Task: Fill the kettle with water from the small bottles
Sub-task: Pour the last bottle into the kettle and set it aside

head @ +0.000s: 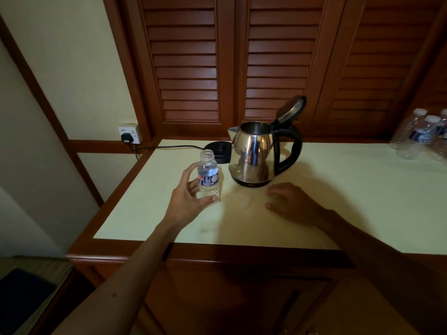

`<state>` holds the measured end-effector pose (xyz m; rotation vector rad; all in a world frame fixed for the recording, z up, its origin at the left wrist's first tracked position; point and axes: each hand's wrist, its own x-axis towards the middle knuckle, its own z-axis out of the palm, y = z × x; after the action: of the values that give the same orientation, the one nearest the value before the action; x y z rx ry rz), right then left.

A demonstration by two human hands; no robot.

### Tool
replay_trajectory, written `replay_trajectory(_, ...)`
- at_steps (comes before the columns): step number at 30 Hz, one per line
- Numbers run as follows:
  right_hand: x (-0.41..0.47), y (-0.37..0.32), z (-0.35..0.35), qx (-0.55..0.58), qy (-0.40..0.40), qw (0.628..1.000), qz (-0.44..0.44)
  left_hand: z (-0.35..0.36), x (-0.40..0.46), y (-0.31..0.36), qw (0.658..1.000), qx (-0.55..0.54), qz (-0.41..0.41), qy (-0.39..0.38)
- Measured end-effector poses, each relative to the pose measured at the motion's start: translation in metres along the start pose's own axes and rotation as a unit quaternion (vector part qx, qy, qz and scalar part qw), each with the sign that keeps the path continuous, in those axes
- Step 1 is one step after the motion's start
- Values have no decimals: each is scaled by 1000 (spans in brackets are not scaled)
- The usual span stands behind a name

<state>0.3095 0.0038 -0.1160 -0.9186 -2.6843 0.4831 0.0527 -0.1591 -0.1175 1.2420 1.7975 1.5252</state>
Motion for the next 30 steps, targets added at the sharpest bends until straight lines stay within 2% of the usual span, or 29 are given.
replay_trajectory(6,-3,23,3,-7,5,1000,-16,13,0,8,997,-62,-9,40)
replay_trajectory(10,-1,29,7,-14,19,999,-33,23,2,16,998,-34,9,56)
replay_trajectory(15,1,33,12,-11,23,999,-34,26,18,30,992,94,28,74)
replay_trajectory(22,1,36,16,14,51,998,-31,20,50,71,971,214,58,90)
replay_trajectory(27,1,35,17,23,65,997,-24,15,70,98,930,343,115,66)
replay_trajectory(30,-1,35,18,35,82,996,-30,13,80,110,904,407,117,55)
